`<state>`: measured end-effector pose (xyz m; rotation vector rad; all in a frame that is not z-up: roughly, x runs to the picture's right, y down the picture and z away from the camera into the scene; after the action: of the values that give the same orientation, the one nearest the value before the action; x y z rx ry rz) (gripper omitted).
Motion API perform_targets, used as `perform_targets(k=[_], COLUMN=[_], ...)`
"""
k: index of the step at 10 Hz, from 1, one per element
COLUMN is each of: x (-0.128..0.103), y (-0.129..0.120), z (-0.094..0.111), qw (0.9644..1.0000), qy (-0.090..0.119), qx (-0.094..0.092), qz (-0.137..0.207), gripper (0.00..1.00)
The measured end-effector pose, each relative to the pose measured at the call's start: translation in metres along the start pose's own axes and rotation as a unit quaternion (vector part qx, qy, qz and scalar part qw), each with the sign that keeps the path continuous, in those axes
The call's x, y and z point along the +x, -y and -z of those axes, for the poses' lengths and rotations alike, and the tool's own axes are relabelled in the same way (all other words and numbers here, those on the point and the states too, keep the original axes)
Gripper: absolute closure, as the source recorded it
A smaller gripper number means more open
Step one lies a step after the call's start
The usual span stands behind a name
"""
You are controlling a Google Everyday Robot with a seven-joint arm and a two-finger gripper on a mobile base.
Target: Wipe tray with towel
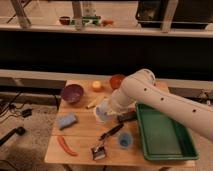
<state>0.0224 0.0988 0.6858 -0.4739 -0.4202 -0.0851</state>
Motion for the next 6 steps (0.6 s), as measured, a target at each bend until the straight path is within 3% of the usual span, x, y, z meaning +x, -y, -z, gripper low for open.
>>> perform_targets(k=[2, 4, 6], x=[0.001, 0.015, 0.047], y=[-0.001, -0.005, -0.016], z=[0.005, 0.028, 0.056], qw=[0.9998, 0.9972, 0.9913], qy=[-0.008, -0.027, -0.049], qx=[0.015, 0.060, 0.101], qz=[-0.011, -0.037, -0.069], gripper=[1.00, 1.00, 1.00])
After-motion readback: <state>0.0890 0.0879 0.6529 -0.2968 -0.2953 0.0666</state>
